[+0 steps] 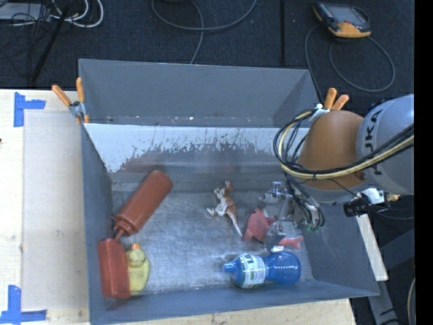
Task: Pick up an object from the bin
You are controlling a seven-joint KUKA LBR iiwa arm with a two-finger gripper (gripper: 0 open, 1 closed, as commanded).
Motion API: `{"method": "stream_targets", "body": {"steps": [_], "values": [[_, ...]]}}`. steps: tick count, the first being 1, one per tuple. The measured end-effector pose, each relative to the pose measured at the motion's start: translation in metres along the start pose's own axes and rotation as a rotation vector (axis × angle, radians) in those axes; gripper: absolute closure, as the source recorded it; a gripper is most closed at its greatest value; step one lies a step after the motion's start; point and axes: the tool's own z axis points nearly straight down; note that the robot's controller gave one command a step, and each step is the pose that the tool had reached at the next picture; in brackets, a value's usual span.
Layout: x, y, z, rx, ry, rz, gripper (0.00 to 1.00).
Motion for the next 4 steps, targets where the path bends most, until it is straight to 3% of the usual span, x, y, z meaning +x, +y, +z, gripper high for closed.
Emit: {"method": "stream_targets", "body": {"steps": [1,2,4], "values": [[-0.0023,0.0034,0.0243,0.001,0.001,-0.115,0.00],[-0.0047,-0.0053,0.0280,-0.004,-0.007,0.012,1.00],[-0.0043,-0.0052,0.0266,-0.003,-0.007,0.012,1.00]]}}
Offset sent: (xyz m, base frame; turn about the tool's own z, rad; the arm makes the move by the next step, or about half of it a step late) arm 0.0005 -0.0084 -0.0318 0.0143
